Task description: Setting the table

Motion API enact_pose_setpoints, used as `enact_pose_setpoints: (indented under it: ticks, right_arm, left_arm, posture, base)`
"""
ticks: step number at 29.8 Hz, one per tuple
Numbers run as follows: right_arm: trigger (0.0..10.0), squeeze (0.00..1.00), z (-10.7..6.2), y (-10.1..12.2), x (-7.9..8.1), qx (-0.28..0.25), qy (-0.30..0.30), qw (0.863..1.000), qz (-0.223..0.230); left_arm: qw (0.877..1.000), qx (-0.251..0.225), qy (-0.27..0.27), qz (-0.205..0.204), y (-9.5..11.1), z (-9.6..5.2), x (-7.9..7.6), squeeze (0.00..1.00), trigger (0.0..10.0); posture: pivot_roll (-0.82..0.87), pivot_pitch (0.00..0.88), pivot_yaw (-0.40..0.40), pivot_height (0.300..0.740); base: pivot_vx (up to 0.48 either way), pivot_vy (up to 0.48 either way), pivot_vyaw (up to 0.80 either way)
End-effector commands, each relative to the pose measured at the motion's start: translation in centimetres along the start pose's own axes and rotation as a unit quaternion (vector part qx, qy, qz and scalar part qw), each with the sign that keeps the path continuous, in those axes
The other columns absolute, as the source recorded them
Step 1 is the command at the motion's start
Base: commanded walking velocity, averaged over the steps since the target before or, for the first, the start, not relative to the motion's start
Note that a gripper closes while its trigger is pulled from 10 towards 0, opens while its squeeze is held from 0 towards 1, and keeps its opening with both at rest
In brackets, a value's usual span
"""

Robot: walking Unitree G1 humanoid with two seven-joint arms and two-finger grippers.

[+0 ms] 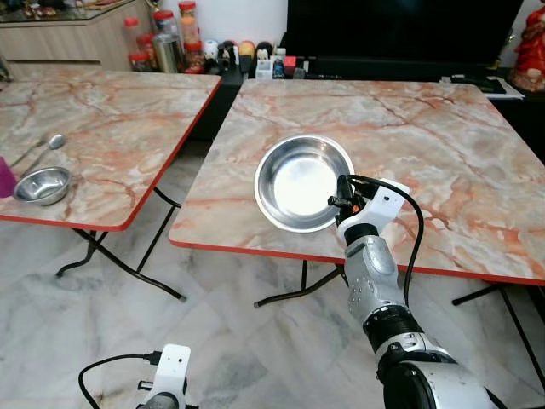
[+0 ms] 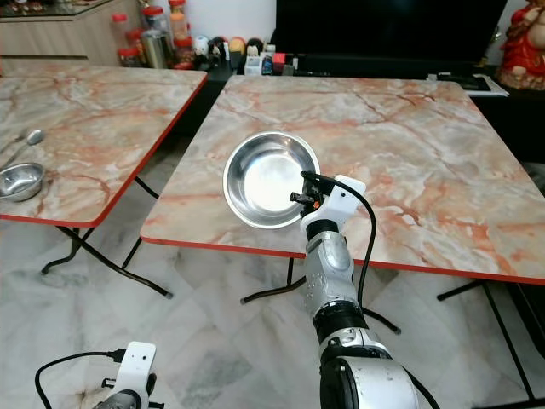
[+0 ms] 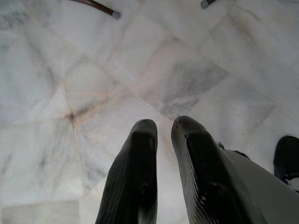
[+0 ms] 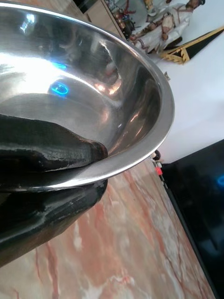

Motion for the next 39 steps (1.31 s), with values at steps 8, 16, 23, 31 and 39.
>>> enact_pose_setpoints:
  ticks: [8,16,23,31,39]
  right_arm:
    - [10.0,0.00,0.32,0.52,0.13,-0.004,0.004,1.000,-0.008]
    - [10.0,0.00,0.36,0.51,0.19,-0.003,0.004,1.000,-0.007]
    - [10.0,0.00,0.36,0.50,0.20,-0.003,0.002,1.000,-0.005]
    - [10.0,0.00,0.38,0.59,0.09,-0.005,0.001,1.000,-0.007]
    - [10.0,0.00,0.37,0.41,0.10,0.000,-0.002,1.000,-0.005]
  left_arm:
    - [1.000,0.000,-0.003,0.002,0.11,0.04,-0.38,0.00,10.0]
    - [1.000,-0.011,-0.004,-0.017,0.54,0.10,-0.28,0.00,10.0]
    - [1.000,-0.017,0.001,-0.023,0.95,0.19,-0.15,0.00,10.0]
    - [1.000,-0.014,0.001,-0.025,0.78,0.15,-0.18,0.00,10.0]
    - [1.000,-0.011,0.002,-0.025,0.60,0.12,-0.15,0.00,10.0]
  posture:
    - [0.07,0.000,0.006,0.740]
    - [0.07,0.000,0.002,0.740]
    - [0.07,0.000,-0.001,0.740]
    - [0.07,0.000,0.001,0.740]
    - [0.07,0.000,-0.001,0.740]
  base:
    - [0.000,-0.377,0.00]
    - [0.000,-0.133,0.00]
    - [0.000,0.000,0.00]
    - [0.000,0.000,0.00]
    - [0.030,0.000,-0.25]
Point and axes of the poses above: a point about 5 cm out from each wrist's last joint towards the gripper, its own z axis pointing out of the wrist towards the gripper, its own y axis along the axis of the wrist's last joint, x = y × z, the point moved 1 cm from there along z, pointing out of the wrist towards the gripper, and after that the axes turned 2 degrees about -z, right-handed, at the moved point
